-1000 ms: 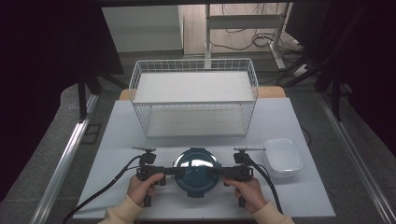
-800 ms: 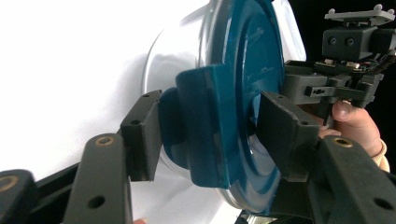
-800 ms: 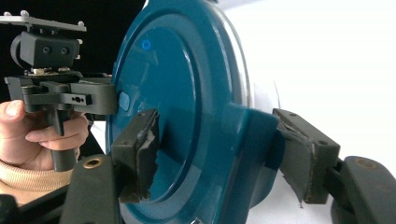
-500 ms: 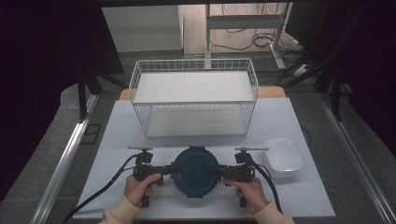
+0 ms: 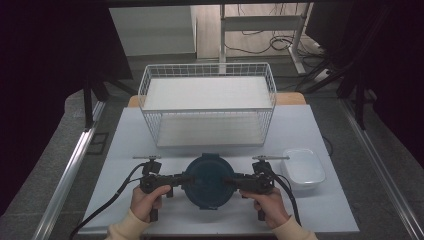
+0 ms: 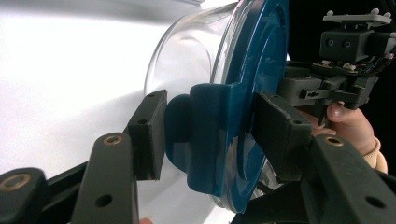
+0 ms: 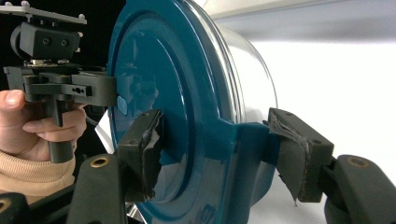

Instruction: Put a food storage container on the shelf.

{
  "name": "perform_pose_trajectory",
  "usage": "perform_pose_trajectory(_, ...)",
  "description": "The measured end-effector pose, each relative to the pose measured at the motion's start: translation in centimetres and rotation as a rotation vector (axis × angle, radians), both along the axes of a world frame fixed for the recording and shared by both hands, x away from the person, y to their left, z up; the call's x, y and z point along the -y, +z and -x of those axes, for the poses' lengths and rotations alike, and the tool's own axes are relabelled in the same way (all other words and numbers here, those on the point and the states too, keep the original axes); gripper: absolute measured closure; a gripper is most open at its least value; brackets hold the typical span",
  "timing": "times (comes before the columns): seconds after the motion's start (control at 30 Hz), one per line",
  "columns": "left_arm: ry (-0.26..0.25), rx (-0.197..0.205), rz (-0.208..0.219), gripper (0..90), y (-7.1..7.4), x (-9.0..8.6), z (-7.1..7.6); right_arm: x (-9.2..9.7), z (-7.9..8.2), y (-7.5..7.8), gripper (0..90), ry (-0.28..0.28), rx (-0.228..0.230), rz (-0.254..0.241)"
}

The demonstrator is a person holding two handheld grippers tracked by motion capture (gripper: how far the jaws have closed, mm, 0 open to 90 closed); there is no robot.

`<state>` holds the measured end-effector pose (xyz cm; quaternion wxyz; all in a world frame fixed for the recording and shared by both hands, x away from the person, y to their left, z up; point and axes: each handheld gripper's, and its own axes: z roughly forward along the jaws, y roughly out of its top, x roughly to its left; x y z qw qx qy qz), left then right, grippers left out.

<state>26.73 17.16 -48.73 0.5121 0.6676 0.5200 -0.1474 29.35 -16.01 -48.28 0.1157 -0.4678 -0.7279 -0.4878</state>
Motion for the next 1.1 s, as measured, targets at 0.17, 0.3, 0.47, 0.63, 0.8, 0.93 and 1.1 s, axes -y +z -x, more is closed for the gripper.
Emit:
perform_pose_trajectory(0.17,-0.001,0.015,0.001,46.4,0.4,0.0,0.2,0.0,0.1,0.6,37.2,0.008,0.028,0.003)
perform_pose_trajectory(0.3,-0.002,0.015,0.008,46.3,0.5,0.0,0.2,0.0,0.2,1.0,37.2,0.010,0.050,0.010)
perform_pose_trajectory(0.47,-0.004,0.029,0.000,46.1,0.9,0.1,0.2,0.0,0.2,1.4,37.2,0.014,0.067,0.016)
perform_pose_trajectory(0.63,-0.006,0.040,0.001,46.1,1.3,0.1,0.2,0.0,0.1,1.9,37.2,0.017,0.084,0.018)
perform_pose_trajectory(0.8,-0.006,0.057,-0.003,46.1,1.9,0.1,0.1,-0.1,0.0,2.4,37.2,0.023,0.100,0.022)
perform_pose_trajectory(0.93,-0.005,0.068,0.002,46.0,2.2,0.0,0.0,-0.1,-0.1,2.8,37.2,0.022,0.110,0.022)
perform_pose_trajectory(1.1,-0.003,0.091,-0.006,46.0,3.2,-0.2,-0.2,-0.4,-0.4,3.9,37.3,0.030,0.129,0.022)
